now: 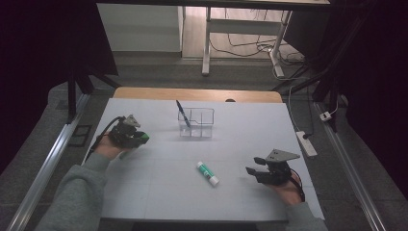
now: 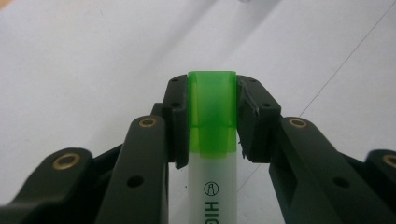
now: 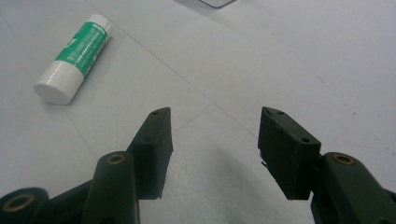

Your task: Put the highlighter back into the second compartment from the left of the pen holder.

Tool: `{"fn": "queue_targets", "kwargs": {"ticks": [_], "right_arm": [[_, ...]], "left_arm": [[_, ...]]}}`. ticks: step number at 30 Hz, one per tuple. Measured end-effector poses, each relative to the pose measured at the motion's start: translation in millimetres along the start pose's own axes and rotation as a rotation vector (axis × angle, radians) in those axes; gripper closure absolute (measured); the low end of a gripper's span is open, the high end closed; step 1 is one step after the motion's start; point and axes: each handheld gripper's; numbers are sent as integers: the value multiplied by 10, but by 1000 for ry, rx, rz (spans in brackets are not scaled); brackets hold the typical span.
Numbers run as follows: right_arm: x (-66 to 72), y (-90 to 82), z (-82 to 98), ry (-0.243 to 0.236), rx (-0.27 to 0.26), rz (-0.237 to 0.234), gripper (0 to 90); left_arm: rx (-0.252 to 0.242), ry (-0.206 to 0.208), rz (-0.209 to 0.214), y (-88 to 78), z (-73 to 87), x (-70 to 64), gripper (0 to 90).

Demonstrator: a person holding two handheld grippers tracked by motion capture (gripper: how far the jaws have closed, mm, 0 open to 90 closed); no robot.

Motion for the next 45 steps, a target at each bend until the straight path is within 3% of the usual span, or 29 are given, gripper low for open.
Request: {"fn": "queue_targets", "kwargs": {"ticks": [13,28,39,45], "right_arm": [[-48,-85,62,14,-7,11,439],[-72,-112,93,16,-5,21,439],[-80,-99,92,14,-7,20,439],[-95,-112,93,17,-11,24,439]], "left_arm": [[-107,-44,-2,-152,-67,-40,661],[-228,-28,-47,-303,-266,-136,661],[-323,-41,-17,-340,-451,-195,661],[-347,-37,-2,-342,-534,-232,661]]}}
Point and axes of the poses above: each handheld gripper's, and its own axes: y roughly forward along the jaws, z roughly out of its underside, x roughly to its left, and after that the axes turned 5 degrees about y, right-handed
